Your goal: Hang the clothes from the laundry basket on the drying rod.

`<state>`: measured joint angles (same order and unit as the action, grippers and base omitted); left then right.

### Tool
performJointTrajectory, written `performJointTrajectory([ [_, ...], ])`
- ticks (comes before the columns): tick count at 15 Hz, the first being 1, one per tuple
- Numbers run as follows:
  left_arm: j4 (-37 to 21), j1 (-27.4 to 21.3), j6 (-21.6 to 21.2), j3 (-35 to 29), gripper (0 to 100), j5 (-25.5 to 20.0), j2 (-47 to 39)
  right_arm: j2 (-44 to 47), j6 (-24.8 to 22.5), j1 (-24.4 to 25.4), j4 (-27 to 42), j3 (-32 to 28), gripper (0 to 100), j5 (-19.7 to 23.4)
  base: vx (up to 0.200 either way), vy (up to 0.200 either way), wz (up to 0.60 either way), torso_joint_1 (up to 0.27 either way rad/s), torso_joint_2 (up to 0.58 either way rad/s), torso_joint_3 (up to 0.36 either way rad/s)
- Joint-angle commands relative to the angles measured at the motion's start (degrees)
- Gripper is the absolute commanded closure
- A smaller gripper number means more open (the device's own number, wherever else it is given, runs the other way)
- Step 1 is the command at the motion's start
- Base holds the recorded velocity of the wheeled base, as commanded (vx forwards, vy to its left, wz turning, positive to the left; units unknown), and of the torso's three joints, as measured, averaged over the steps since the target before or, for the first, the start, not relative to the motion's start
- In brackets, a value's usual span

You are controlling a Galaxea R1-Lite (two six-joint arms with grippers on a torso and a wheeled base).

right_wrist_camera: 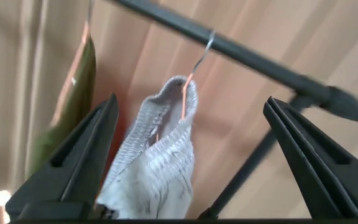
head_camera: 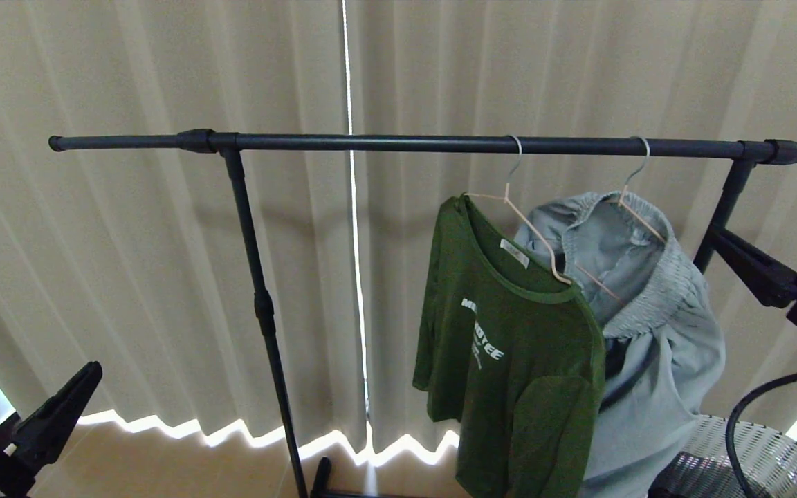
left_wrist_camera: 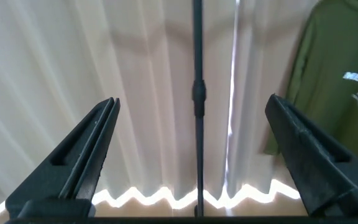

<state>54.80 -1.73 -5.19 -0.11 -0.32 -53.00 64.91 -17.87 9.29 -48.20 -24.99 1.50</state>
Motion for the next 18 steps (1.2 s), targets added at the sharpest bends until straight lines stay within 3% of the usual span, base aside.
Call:
performJointTrajectory([
  [1,-0.6,2.3,1.2,0.1,0,0.1,0.3,-10.4,0.3,0.0,1.3,5.9,0,-0.3,0.0,0.0,0.0,0.0,0.0,0.0],
  [3,-3.2,4.2,3.4,0.1,0,0.1,1.9,-16.6,0.2,-0.1,5.9,9.2,0,-0.5,0.0,0.0,0.0,0.0,0.0,0.0],
  [7,-16.2,4.5,3.9,0.1,0,-0.1,13.3,-37.7,0.2,-1.6,39.1,8.8,0,-3.2,0.0,0.0,0.0,0.0,0.0,0.0],
  [8,-22.5,4.5,3.9,0.1,0,-0.1,19.2,-44.4,0.2,-3.8,52.2,7.9,0,-6.0,0.0,0.0,0.0,0.0,0.0,0.0],
  [10,-31.9,3.6,3.5,0.1,0,-0.2,26.9,-50.9,0.4,-6.3,63.1,7.3,0,-6.9,0.0,0.0,0.0,0.0,0.0,0.0],
  [12,-41.1,0.6,3.5,0.1,0,-0.2,34.5,-55.6,1.1,-9.0,66.8,9.1,0,-7.2,0.0,0.0,0.0,0.0,0.0,0.0],
  [14,-44.3,-0.8,3.5,0.1,0,-0.1,38.2,-57.3,1.1,-9.6,67.4,10.0,0,-7.2,0.0,0.0,0.0,0.0,0.0,0.0],
  [15,-49.1,-3.2,3.5,0.1,0,-0.1,45.2,-60.0,1.1,-9.6,67.7,11.7,0,-7.2,0.0,0.0,0.0,0.0,0.0,0.0],
  [18,-50.6,-3.5,3.4,0.1,0,0.3,47.5,-64.7,1.1,-9.6,67.9,13.2,0,-7.1,0.0,0.0,0.0,0.0,0.0,0.0],
])
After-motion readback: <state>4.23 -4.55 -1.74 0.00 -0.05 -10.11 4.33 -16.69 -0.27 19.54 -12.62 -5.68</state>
